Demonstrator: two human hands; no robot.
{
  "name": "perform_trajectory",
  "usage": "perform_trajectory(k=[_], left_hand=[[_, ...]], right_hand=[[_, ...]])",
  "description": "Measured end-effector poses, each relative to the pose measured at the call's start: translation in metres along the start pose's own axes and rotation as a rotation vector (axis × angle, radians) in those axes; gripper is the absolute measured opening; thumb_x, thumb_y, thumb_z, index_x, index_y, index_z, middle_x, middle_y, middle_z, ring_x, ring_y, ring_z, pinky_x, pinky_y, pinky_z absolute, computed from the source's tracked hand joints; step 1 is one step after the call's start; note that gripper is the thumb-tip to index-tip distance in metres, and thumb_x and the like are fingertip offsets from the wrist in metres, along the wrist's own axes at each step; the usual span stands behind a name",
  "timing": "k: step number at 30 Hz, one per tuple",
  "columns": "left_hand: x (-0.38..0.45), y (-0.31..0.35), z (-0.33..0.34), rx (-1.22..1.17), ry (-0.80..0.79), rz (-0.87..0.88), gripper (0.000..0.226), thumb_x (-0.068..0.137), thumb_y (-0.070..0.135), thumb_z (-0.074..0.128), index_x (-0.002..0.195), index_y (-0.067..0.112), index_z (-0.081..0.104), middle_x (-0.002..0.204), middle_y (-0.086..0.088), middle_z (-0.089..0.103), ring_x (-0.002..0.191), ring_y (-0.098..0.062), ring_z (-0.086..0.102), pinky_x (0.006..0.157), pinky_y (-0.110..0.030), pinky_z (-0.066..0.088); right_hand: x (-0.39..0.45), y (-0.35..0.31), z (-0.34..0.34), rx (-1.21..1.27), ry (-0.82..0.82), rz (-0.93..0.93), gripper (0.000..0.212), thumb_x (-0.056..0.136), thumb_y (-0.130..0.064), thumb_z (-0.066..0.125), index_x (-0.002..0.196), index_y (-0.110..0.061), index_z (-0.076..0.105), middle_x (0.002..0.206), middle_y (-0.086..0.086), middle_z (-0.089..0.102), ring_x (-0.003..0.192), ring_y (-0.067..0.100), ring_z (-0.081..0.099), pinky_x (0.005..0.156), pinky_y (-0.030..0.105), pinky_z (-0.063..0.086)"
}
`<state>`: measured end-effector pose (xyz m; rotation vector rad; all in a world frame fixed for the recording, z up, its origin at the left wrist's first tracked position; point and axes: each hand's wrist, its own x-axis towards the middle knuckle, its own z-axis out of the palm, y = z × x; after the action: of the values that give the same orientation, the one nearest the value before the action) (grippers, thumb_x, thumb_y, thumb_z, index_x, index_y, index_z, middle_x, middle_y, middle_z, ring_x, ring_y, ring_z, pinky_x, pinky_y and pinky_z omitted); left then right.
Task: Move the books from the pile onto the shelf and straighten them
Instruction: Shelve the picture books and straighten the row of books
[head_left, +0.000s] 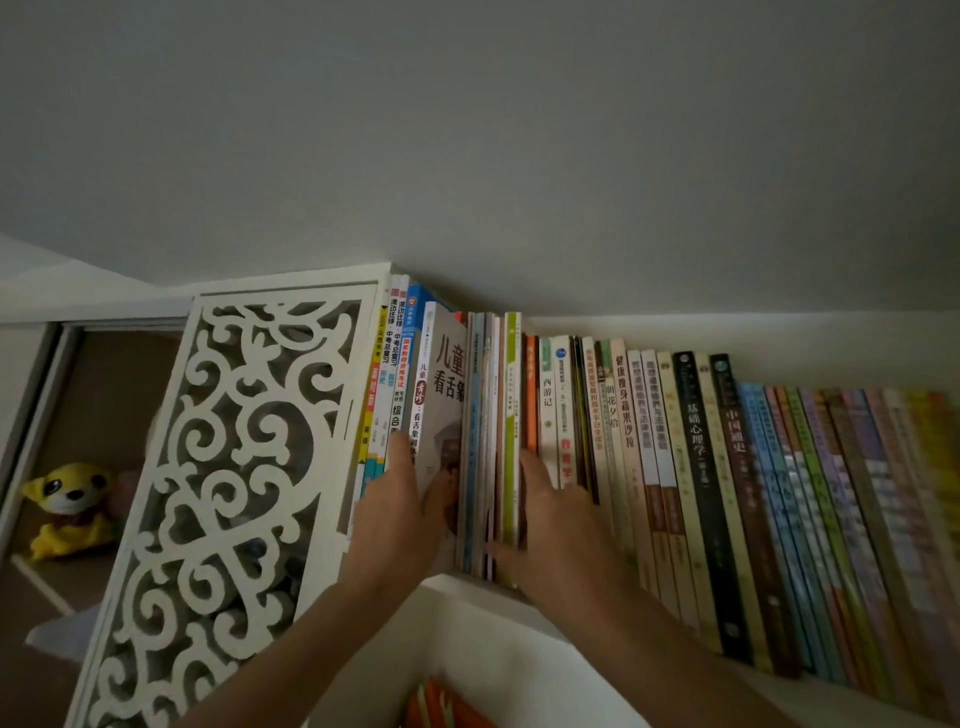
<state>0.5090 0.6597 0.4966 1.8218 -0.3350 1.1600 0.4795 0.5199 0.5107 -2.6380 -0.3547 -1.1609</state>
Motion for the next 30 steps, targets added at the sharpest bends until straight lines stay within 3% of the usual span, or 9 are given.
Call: perform_trajectory(k=[4, 8, 12, 20, 25, 27, 30], left_hand=[[-0.007, 0.008, -0.017, -0.047, 0.013, 0.030, 0.024, 0.096, 0.023, 0.051, 0.110, 0.024, 0.031, 0.101, 0.006, 0.057, 0.067, -0.002, 0.061, 0.045, -0.014, 0.051], [-0.014, 0.015, -0.046, -0.025, 0.033, 0.037, 0.020, 0.094, 0.023, 0.052, 0.104, 0.018, 0.035, 0.085, 0.019, 0.052, 0.064, 0.002, 0.059, 0.042, -0.016, 0.051], [-0.021, 0.024, -0.068, 0.025, 0.070, 0.035, 0.020, 0.093, 0.020, 0.055, 0.101, 0.015, 0.036, 0.079, 0.018, 0.049, 0.059, 0.002, 0.054, 0.036, -0.011, 0.044], [-0.029, 0.037, -0.099, 0.046, 0.162, 0.059, 0.024, 0.090, 0.021, 0.058, 0.100, 0.013, 0.038, 0.092, 0.009, 0.052, 0.063, 0.005, 0.049, 0.034, -0.008, 0.042], [-0.032, 0.038, -0.091, -0.031, 0.132, 0.027, 0.025, 0.090, 0.020, 0.059, 0.105, 0.012, 0.041, 0.087, 0.012, 0.055, 0.065, 0.003, 0.054, 0.037, -0.008, 0.044], [-0.033, 0.041, -0.087, -0.068, 0.124, 0.035, 0.025, 0.089, 0.020, 0.060, 0.107, 0.013, 0.043, 0.086, 0.016, 0.056, 0.066, 0.002, 0.056, 0.038, -0.008, 0.044], [-0.029, 0.044, -0.082, -0.126, 0.118, 0.037, 0.025, 0.089, 0.020, 0.061, 0.107, 0.018, 0.044, 0.087, 0.020, 0.057, 0.068, 0.002, 0.058, 0.040, -0.008, 0.045]], right_hand=[[-0.007, 0.006, 0.005, -0.103, -0.008, -0.011, 0.102, 0.086, -0.014, 0.068, 0.149, -0.032, -0.010, 0.129, 0.013, 0.054, 0.094, 0.018, 0.063, 0.081, 0.029, 0.056], [-0.009, 0.001, 0.005, -0.106, 0.004, -0.014, 0.093, 0.088, -0.011, 0.065, 0.150, -0.027, -0.003, 0.108, 0.009, 0.061, 0.080, 0.017, 0.060, 0.071, 0.027, 0.055], [-0.006, -0.001, 0.003, -0.156, 0.027, -0.011, 0.087, 0.088, -0.012, 0.066, 0.151, -0.021, 0.006, 0.094, 0.006, 0.065, 0.066, 0.016, 0.056, 0.060, 0.025, 0.051], [-0.003, -0.003, 0.008, -0.132, 0.044, -0.048, 0.085, 0.091, -0.012, 0.064, 0.151, -0.022, 0.005, 0.103, 0.006, 0.064, 0.080, 0.016, 0.065, 0.070, 0.028, 0.057], [0.001, -0.007, 0.024, -0.138, 0.077, -0.061, 0.087, 0.090, -0.011, 0.064, 0.151, -0.021, 0.003, 0.107, 0.011, 0.065, 0.082, 0.022, 0.067, 0.074, 0.038, 0.059], [0.002, -0.005, 0.018, -0.130, 0.043, -0.085, 0.079, 0.089, -0.015, 0.065, 0.149, -0.020, 0.016, 0.108, 0.010, 0.066, 0.083, 0.023, 0.068, 0.075, 0.038, 0.060], [0.016, 0.010, -0.029, -0.151, 0.033, -0.177, 0.029, 0.092, -0.016, 0.060, 0.121, -0.023, 0.059, 0.104, 0.002, 0.067, 0.085, 0.015, 0.066, 0.079, 0.032, 0.058]])
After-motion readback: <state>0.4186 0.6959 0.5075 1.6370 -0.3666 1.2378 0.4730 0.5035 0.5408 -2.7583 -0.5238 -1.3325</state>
